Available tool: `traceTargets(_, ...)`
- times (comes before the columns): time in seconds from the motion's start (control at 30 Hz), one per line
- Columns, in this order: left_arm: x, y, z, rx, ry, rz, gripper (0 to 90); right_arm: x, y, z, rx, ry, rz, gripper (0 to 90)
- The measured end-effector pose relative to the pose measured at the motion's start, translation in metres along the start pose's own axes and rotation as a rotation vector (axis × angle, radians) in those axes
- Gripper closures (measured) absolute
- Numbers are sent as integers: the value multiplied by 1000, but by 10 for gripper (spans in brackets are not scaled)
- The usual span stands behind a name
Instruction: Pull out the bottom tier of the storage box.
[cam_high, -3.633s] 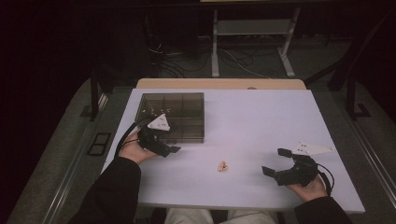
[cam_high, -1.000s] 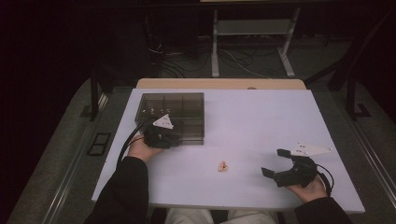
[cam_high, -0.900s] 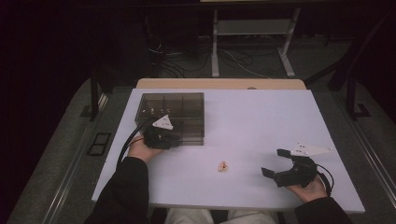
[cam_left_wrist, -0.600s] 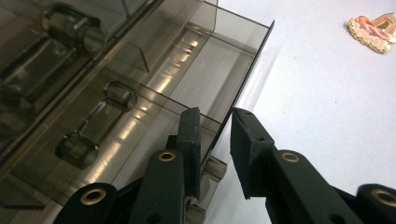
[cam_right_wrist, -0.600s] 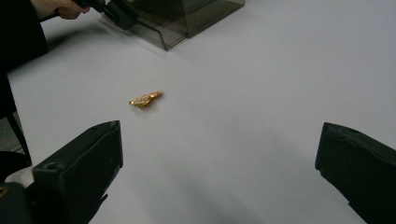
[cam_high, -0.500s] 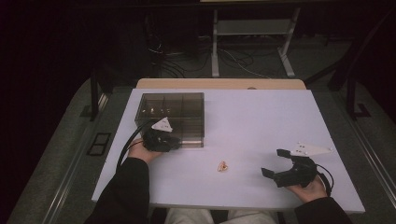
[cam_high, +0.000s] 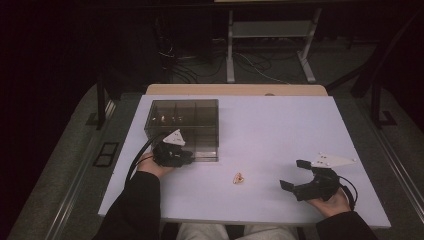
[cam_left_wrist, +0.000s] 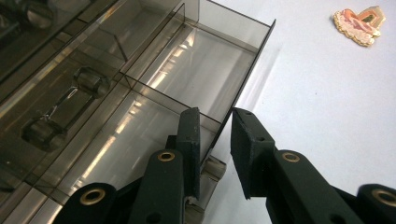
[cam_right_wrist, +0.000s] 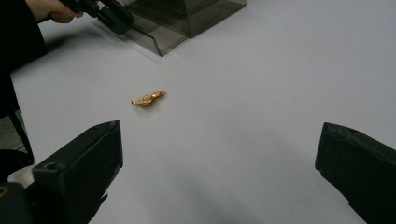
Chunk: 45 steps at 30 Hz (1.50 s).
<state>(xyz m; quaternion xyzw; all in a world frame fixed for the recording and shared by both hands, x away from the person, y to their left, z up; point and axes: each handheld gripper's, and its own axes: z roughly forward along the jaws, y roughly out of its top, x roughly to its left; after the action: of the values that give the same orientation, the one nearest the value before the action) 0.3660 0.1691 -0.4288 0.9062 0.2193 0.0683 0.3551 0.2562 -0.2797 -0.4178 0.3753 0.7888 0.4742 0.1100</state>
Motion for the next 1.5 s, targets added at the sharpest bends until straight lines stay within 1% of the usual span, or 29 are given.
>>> traceTargets(0.17, -2, -1, -1, 2, 6, -4, 717, 0, 0, 0, 1, 0, 1, 5)
traceTargets(0.27, -2, -1, -1, 0, 6, -18, 716, 0, 0, 0, 1, 0, 1, 5)
traceTargets(0.37, -3, -1, -1, -5, 10, -24, 713, 0, 0, 1, 4, 3, -4, 5)
traceTargets(0.43, -3, -2, -1, -1, 5, -25, 715, 0, 0, 1, 5, 4, -4, 5)
traceTargets(0.47, -5, -2, -1, -7, 7, -36, 715, 0, 0, 0, 5, 4, -4, 5)
traceTargets(0.7, -8, -2, -2, -4, 15, -45, 715, 1, 0, 0, 3, 4, -3, 5)
traceTargets(0.8, -9, -2, -2, 0, 17, -41, 714, 1, 0, 0, 4, 3, -4, 5)
traceTargets(0.9, -11, -4, -3, -9, 13, -51, 715, 1, 0, 0, 4, 3, -5, 5)
traceTargets(0.93, -11, -4, -4, -2, 11, -36, 714, 1, 0, 0, 5, 3, -5, 5)
traceTargets(0.97, -13, -4, -4, -3, 12, -47, 714, 1, 0, 0, 5, 4, -5, 5)
traceTargets(1.07, -14, -5, -5, -4, 11, -49, 715, 1, 0, 0, 9, 5, -6, 5)
traceTargets(1.3, -15, -5, -6, 5, 7, -43, 715, 2, 0, 0, 11, 4, -9, 5)
traceTargets(1.5, -16, -6, -6, 5, 5, -46, 713, 2, 0, 1, 12, 2, -12, 5)
